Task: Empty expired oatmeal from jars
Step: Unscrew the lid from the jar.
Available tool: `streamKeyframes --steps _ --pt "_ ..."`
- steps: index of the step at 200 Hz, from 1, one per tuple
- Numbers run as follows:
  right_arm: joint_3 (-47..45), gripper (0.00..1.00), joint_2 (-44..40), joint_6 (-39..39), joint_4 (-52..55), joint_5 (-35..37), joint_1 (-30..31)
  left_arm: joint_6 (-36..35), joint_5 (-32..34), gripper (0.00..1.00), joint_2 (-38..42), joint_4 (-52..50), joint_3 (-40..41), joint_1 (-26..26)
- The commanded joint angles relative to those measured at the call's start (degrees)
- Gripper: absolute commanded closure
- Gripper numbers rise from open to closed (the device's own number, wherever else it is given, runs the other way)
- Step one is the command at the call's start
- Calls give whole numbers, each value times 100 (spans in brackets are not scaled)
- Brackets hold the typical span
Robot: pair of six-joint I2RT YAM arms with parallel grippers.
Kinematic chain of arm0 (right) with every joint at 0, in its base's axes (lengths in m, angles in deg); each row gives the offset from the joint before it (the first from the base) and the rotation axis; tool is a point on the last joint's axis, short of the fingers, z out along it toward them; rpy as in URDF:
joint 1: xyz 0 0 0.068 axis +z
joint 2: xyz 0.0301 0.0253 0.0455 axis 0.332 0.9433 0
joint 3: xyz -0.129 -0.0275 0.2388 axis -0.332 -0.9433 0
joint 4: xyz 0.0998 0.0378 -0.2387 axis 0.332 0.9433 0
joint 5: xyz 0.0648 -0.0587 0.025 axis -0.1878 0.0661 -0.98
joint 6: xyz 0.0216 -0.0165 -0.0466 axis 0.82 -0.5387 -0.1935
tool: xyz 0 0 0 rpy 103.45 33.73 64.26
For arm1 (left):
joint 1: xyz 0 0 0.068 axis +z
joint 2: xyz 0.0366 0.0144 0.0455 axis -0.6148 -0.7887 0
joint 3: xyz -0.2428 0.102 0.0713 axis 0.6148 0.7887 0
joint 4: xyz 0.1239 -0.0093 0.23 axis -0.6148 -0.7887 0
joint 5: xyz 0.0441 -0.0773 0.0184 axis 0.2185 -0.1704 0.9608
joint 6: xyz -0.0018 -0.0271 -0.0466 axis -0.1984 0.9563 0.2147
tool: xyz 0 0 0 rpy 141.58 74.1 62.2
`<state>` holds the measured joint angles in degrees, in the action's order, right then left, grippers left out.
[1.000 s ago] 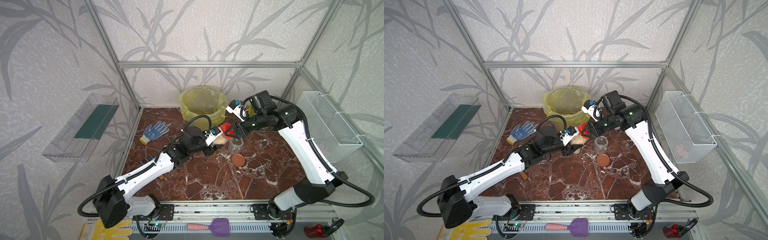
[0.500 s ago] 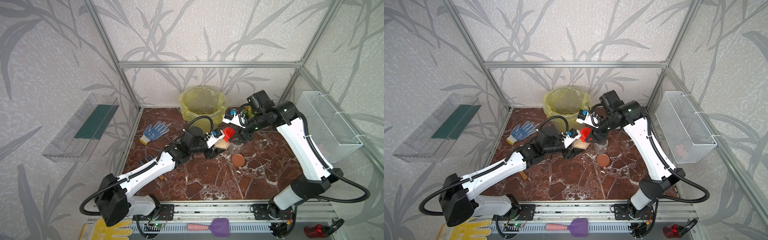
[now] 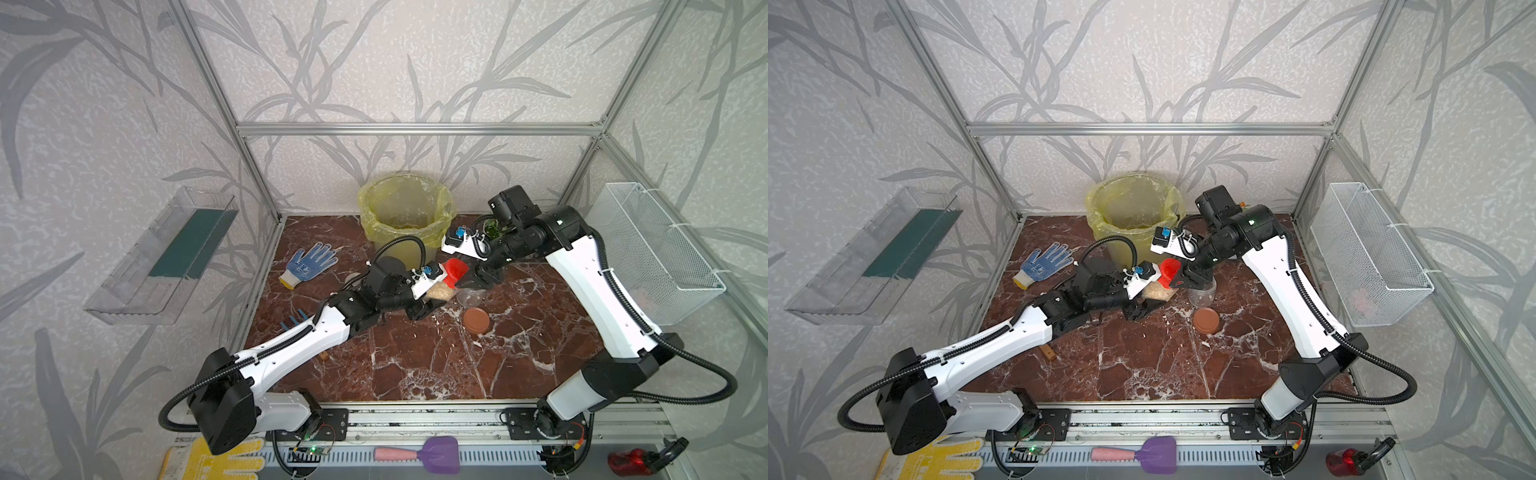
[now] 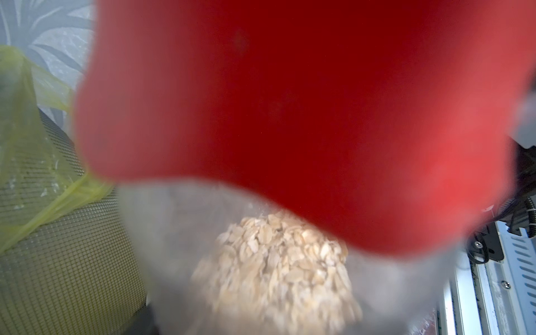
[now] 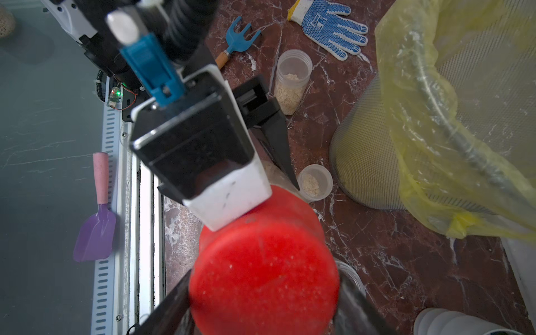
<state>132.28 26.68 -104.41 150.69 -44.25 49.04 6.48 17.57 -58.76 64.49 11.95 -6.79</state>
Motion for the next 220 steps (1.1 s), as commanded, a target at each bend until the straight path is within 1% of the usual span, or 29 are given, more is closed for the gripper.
streamKeyframes --steps 1,38,55,96,132,155,174,195,220 --pt "-208 29 -246 30 -802 -1262 202 -65 20 100 19 626 -10 -115" --pt "-618 24 -587 480 -1070 -1373 57 -27 155 100 124 740 183 -110" --pt "-979 22 -841 705 -1371 -1408 -37 -9 195 100 173 750 226 -108" --pt "-1767 20 -1484 1284 -2047 -1589 -287 34 390 100 304 842 375 -108" --pt "-2295 20 -1915 2149 -2510 -1549 -565 79 603 100 429 988 535 -110" --pt "-2491 20 -2158 2706 -2709 -1307 -575 79 707 100 472 995 591 -106" --pt "-2639 17 -2371 3477 -2956 -941 -588 71 784 100 508 1012 651 -106" --pt "-2768 16 -2565 4258 -3186 -690 -583 71 837 100 521 1045 683 -114" --pt "-2697 15 -2629 5207 -3073 -60 -583 55 889 100 544 1071 714 -106"
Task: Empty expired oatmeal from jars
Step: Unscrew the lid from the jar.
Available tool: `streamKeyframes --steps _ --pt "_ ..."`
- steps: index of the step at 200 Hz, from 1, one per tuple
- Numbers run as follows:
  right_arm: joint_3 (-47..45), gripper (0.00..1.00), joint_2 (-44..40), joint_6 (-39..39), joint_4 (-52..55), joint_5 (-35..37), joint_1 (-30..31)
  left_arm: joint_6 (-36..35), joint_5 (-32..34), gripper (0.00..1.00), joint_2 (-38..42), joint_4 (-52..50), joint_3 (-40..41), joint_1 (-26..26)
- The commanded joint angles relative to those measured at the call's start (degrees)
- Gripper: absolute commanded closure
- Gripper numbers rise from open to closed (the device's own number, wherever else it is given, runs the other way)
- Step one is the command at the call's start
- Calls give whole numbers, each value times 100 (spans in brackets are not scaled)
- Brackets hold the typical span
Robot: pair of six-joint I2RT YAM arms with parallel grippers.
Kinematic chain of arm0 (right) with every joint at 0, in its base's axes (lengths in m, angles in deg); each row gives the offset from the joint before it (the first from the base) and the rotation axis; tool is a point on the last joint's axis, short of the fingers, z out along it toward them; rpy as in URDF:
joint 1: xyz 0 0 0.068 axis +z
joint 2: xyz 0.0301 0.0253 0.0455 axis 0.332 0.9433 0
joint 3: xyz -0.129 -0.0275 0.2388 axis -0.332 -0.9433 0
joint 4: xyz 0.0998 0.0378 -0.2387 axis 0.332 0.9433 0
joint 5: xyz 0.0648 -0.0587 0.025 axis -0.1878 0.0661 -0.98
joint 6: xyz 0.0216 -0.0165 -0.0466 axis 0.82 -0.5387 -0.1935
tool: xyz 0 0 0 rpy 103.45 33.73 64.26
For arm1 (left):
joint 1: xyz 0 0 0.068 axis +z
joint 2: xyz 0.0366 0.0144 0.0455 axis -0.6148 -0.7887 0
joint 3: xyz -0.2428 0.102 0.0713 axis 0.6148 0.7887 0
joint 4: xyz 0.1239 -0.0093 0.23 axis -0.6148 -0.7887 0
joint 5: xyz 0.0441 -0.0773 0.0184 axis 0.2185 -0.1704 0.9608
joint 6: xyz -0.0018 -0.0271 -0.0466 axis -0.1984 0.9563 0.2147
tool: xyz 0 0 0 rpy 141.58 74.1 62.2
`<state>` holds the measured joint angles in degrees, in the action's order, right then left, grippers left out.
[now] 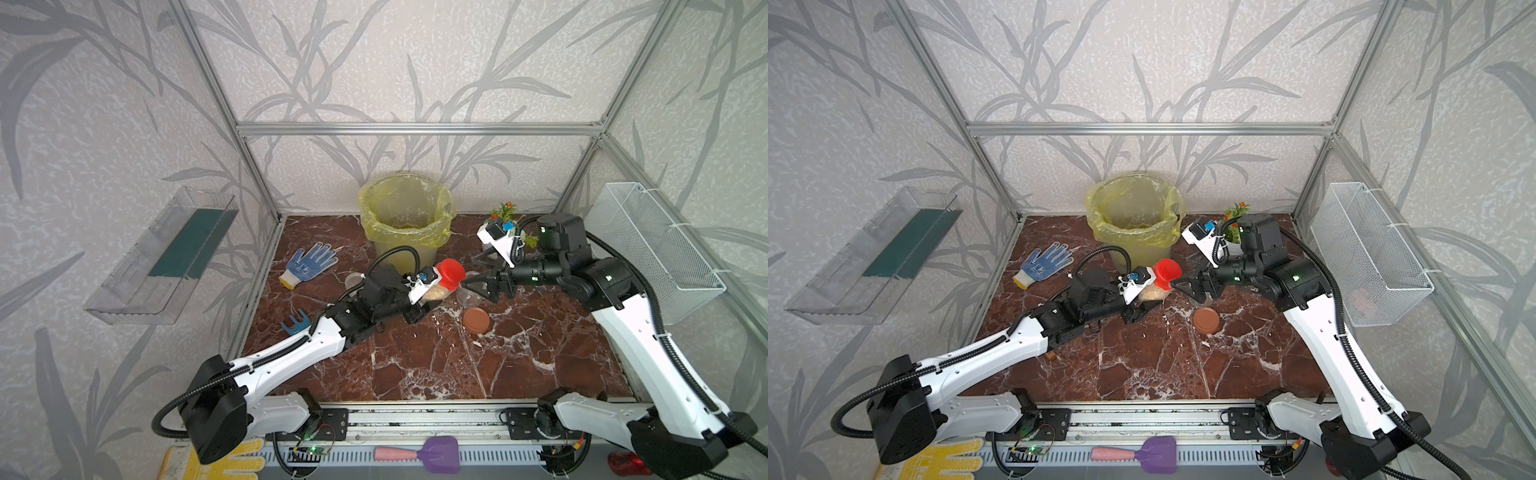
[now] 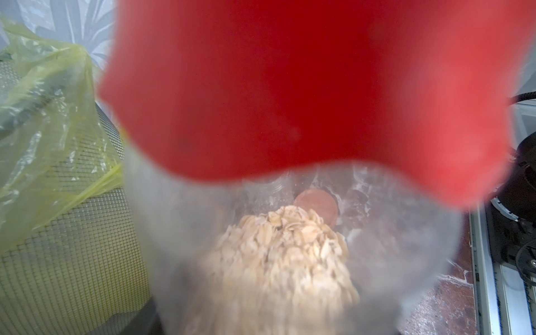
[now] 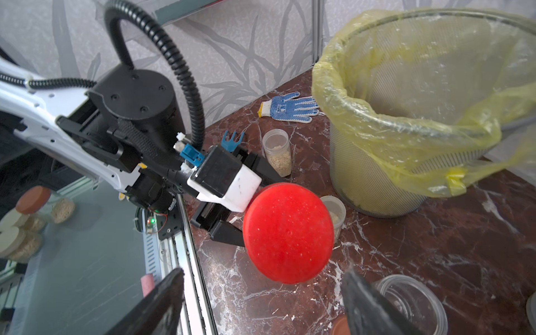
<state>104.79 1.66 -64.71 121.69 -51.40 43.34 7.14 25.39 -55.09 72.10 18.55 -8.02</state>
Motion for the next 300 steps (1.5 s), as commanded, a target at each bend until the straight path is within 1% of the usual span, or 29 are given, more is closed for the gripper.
streamKeyframes --steps 1,17,38,56,78,108,112,136,182,186,206,243,300 --pt "60 15 -129 1275 -162 686 -13 -11 107 100 177 312 54 16" --pt "138 15 -91 1962 1 989 -22 -30 147 100 191 339 78 12" --pt "137 15 -31 2860 42 1067 -22 -65 203 100 221 353 106 8" --pt "134 15 25 3472 18 1097 -22 -117 247 100 229 336 129 8" --pt "190 15 151 3966 34 1080 -13 -203 321 100 213 334 150 8" --pt "348 15 366 4261 177 1178 37 -341 388 100 153 301 136 7" --pt "363 15 405 4435 196 1203 60 -354 383 100 144 296 124 6" --pt "563 14 682 4464 309 1315 274 -431 376 100 76 239 52 6" --pt "1245 12 1352 4338 805 1527 747 -527 445 100 89 206 19 8" --pt "1269 12 1390 4174 843 1563 770 -531 440 100 89 204 19 0" --pt "1440 12 1572 4057 1052 1704 900 -546 450 100 71 198 6 2" --pt "1616 13 1753 3928 1209 1858 1088 -565 505 100 49 199 9 6" --pt "1492 19 1780 3797 1326 1891 1165 -601 548 100 37 152 -25 7"
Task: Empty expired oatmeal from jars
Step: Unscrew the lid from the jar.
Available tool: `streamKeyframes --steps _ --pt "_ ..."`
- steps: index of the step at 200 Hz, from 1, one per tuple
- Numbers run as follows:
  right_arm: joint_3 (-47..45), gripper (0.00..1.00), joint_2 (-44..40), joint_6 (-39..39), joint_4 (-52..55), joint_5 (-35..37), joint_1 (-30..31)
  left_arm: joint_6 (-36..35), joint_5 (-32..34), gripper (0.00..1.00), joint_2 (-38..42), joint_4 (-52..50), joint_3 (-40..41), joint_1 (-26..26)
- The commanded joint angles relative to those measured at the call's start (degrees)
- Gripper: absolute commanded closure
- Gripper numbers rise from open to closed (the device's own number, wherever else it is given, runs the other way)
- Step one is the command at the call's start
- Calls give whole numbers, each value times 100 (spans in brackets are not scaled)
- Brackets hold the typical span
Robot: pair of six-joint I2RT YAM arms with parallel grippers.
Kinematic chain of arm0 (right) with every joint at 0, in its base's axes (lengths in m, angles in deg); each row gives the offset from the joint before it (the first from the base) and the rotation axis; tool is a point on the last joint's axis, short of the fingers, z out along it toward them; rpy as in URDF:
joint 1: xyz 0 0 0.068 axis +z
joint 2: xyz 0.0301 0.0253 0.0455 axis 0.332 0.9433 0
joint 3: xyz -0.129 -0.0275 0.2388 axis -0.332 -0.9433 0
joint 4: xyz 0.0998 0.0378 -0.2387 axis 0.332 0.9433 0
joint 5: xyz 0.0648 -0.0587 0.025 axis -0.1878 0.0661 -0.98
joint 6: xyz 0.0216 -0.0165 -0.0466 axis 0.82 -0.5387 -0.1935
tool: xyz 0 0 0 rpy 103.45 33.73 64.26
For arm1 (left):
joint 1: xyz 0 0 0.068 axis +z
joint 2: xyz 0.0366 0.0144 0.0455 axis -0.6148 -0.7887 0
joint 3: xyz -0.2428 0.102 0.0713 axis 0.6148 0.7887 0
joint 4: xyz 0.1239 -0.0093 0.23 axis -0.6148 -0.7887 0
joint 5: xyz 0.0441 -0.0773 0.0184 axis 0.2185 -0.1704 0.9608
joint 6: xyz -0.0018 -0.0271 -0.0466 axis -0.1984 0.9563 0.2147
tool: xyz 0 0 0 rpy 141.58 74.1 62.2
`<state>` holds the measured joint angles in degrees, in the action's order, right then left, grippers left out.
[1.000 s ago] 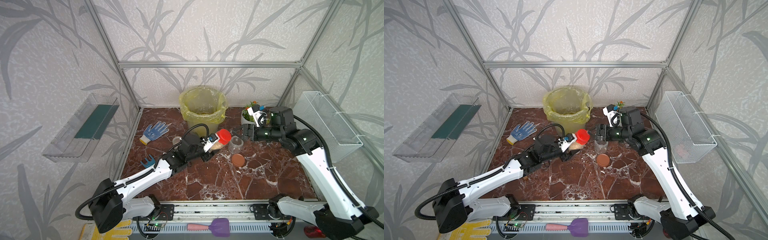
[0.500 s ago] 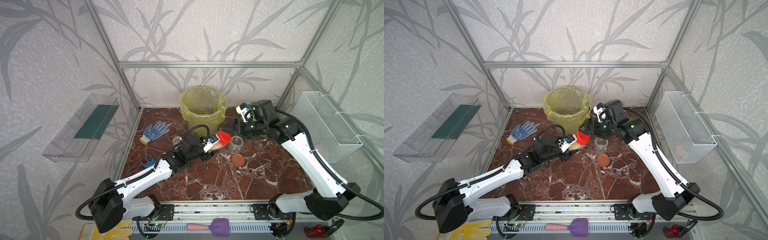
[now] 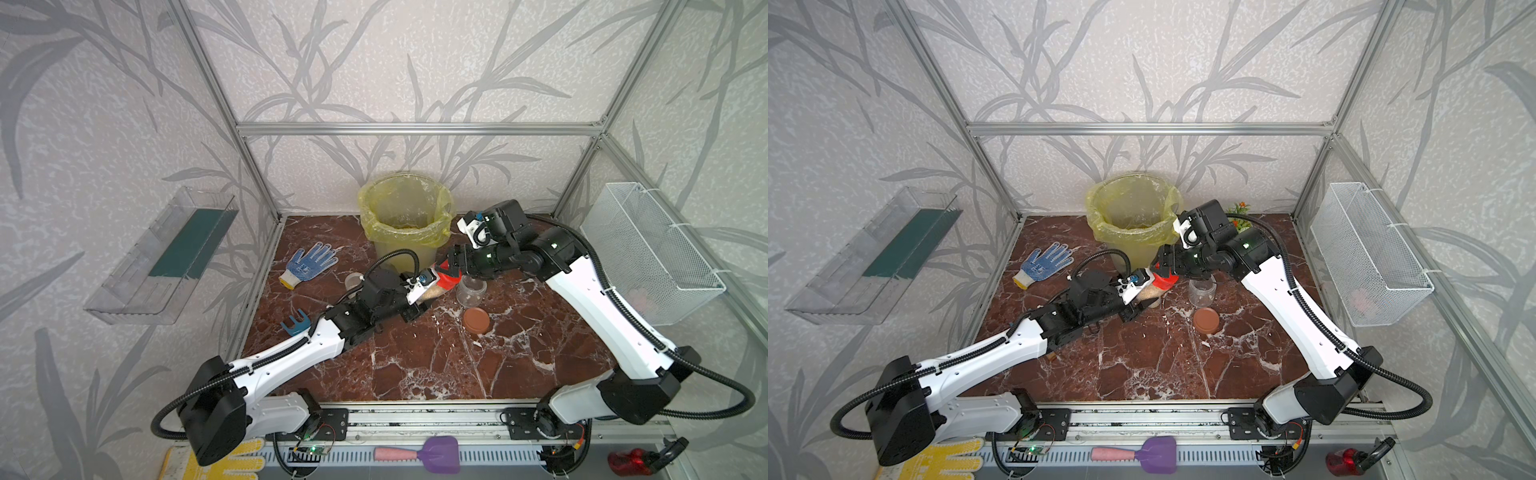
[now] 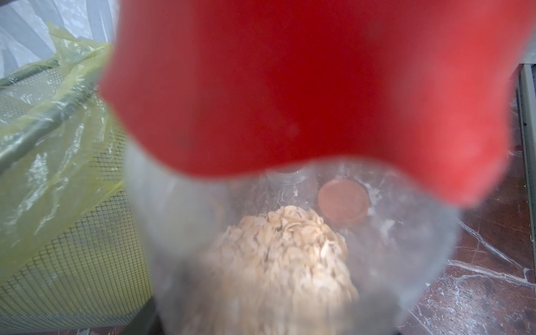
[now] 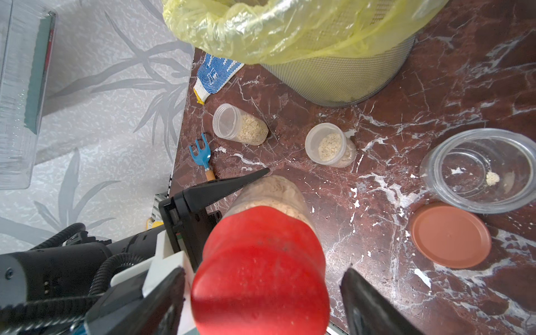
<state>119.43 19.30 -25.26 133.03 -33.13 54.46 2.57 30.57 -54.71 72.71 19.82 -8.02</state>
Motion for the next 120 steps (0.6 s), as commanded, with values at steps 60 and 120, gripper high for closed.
streamKeyframes --steps 60,120 --pt "-38 24 39 -243 200 -52 89 -118 -60 100 -2 98 -187 3" --pt "-58 32 171 -379 183 -328 90 -53 -233 100 59 120 -189 -1"
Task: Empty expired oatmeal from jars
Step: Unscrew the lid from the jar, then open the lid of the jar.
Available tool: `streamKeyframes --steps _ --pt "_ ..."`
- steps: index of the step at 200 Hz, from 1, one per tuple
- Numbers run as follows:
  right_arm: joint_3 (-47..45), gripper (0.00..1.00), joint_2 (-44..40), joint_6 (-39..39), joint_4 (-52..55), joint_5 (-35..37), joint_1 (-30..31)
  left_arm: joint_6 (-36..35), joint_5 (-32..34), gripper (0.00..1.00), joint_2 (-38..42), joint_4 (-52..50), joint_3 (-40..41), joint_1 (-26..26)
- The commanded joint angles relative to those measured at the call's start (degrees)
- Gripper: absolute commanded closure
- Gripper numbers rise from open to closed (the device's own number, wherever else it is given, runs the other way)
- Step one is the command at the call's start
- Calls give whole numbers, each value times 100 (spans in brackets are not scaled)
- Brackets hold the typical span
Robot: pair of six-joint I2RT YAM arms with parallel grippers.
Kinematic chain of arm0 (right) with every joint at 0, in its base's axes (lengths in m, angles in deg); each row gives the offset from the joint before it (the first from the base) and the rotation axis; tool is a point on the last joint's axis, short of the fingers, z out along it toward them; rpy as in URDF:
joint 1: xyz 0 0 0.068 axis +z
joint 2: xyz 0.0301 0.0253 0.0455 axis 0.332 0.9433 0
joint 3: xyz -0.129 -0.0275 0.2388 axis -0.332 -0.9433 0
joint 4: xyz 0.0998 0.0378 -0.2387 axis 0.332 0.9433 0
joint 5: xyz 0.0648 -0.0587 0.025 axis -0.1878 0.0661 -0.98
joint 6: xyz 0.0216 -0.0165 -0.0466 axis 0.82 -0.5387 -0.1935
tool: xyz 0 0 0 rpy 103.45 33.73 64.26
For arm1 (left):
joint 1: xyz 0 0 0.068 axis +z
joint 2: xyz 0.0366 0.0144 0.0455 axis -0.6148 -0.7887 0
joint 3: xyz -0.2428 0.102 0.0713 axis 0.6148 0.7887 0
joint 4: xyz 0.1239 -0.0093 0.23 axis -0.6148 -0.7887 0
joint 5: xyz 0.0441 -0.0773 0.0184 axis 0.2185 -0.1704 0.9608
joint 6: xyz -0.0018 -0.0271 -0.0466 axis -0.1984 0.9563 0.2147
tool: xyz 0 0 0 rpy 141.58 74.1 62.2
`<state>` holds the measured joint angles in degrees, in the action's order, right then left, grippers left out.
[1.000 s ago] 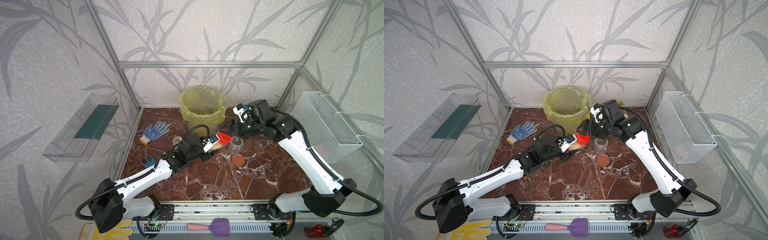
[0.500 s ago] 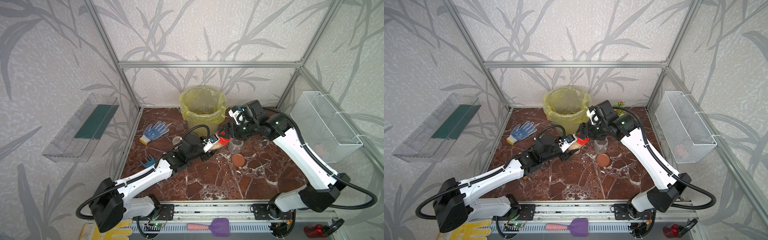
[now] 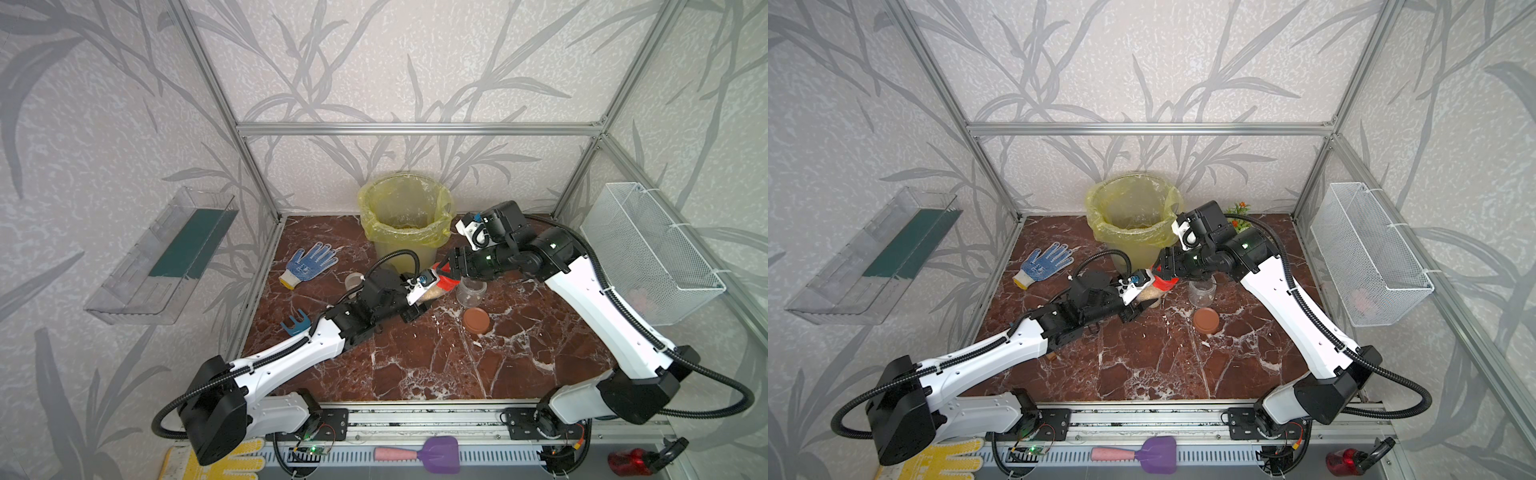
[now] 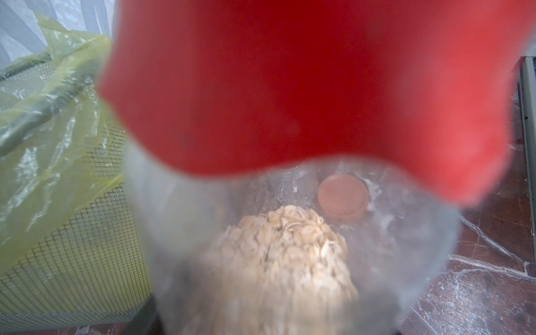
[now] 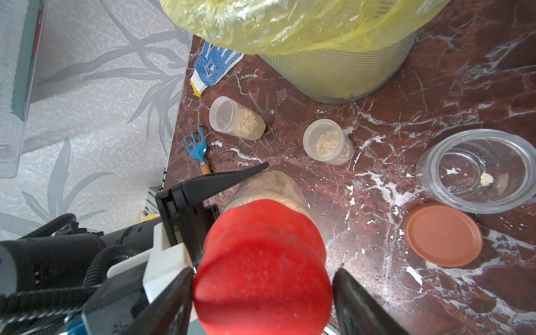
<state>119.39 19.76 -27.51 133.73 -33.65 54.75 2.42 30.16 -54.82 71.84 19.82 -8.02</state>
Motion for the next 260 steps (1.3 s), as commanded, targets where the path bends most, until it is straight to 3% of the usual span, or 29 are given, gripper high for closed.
streamKeyframes --steps 1,31,66,150,260 --pt "-55 33 129 -156 108 -284 65 -35 -201 100 75 212 -184 -1" --pt "-56 50 186 -290 88 -518 60 11 -403 100 172 231 -164 -3" --pt "-41 62 181 -724 157 -822 60 95 -657 100 256 256 -146 13" --pt "718 91 579 -3970 1162 -2319 55 427 -1522 100 346 284 -44 289" --pt "1020 95 556 -7192 1112 -1889 -8 912 -2072 100 571 378 219 552"
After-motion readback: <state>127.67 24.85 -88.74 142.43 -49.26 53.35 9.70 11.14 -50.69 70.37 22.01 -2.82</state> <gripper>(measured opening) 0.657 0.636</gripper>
